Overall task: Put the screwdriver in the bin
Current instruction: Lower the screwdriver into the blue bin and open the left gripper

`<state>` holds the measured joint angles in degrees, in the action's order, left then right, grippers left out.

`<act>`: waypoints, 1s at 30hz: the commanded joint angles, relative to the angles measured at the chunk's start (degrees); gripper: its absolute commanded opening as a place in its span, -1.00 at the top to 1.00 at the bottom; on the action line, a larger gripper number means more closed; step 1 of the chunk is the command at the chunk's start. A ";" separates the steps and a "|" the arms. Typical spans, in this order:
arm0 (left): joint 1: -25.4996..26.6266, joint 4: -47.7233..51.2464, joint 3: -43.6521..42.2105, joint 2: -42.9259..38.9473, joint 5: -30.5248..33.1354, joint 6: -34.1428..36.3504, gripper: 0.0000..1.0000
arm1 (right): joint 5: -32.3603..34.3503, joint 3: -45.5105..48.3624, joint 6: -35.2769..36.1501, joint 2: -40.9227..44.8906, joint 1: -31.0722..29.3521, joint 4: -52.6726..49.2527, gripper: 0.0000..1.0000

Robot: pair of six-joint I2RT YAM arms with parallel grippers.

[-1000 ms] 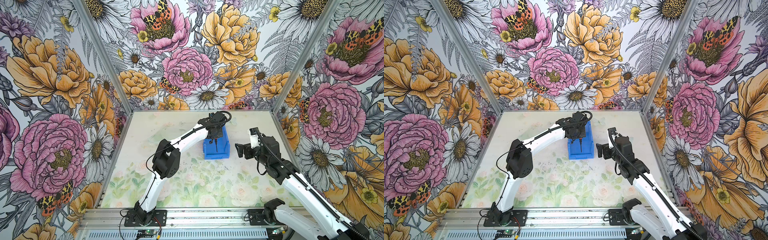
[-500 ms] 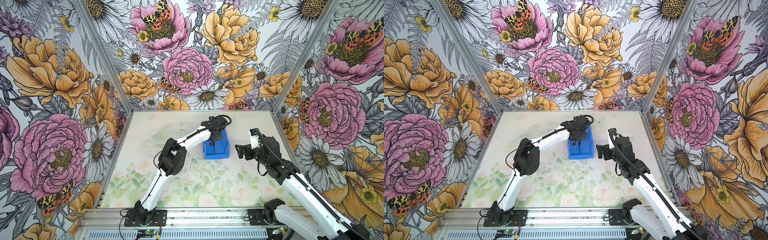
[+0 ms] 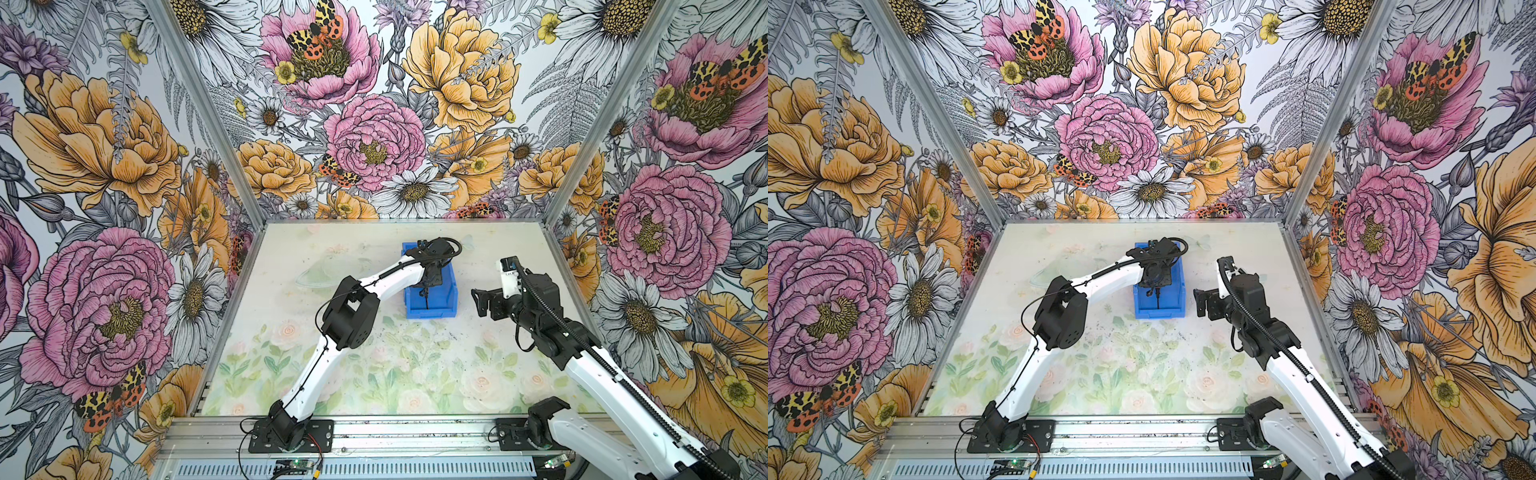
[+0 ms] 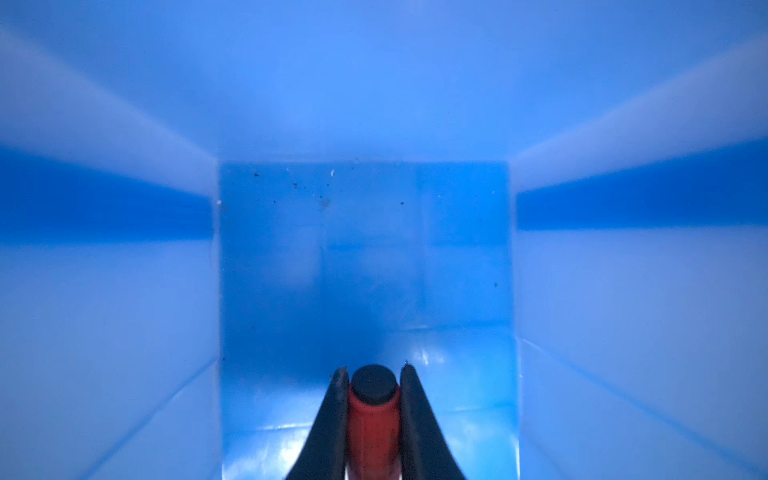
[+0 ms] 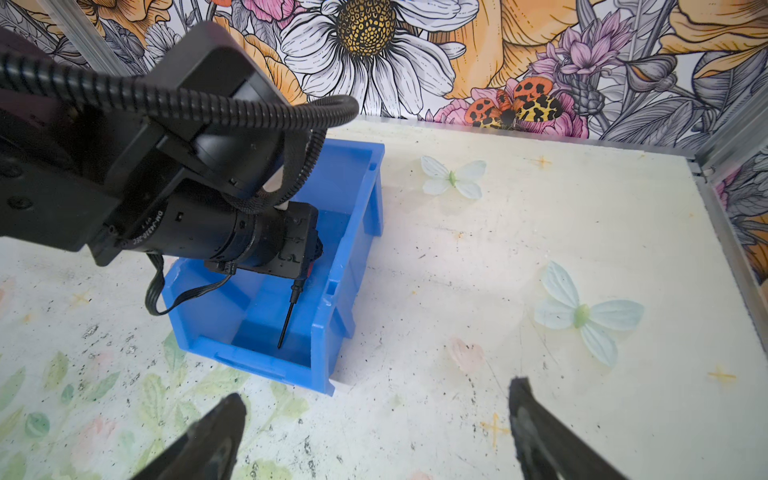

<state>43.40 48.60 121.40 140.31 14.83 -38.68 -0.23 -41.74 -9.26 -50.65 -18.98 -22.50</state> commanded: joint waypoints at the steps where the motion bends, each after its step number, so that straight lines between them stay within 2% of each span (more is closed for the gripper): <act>1: 0.17 -0.08 1.03 1.89 0.90 -0.26 0.85 | 1.00 -1.64 1.03 1.06 0.58 0.06 -0.99; 5: 0.25 -0.08 0.85 2.07 0.73 0.00 0.82 | 1.53 -2.01 1.25 1.38 0.72 0.03 -0.99; 8: 0.37 -0.09 0.84 2.01 0.81 0.01 0.72 | 1.70 -1.88 1.23 1.84 0.74 0.00 -0.99; 13: 0.55 -0.09 1.07 1.14 1.56 0.45 0.43 | 1.68 -1.72 1.04 2.35 0.87 -0.02 -0.99; 16: 0.80 -0.13 0.79 -0.20 2.77 0.53 0.13 | 1.81 -1.94 0.91 2.36 0.88 -0.10 -0.99; 23: 2.84 -0.43 2.78 -3.19 4.78 5.74 0.02 | 4.57 -2.99 -0.40 3.33 0.87 -1.82 -0.99; 27: 4.76 -0.46 3.08 -5.87 6.23 9.26 -0.19 | 6.61 -3.09 -0.98 4.02 0.84 -2.28 -0.99; 30: 5.80 -0.54 1.06 -9.30 6.35 10.19 -0.23 | 9.33 -3.07 -0.60 4.41 0.89 -2.36 -0.99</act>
<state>48.21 48.69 122.61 137.14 19.11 -31.38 5.45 -42.50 -9.47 -47.24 -18.39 -24.29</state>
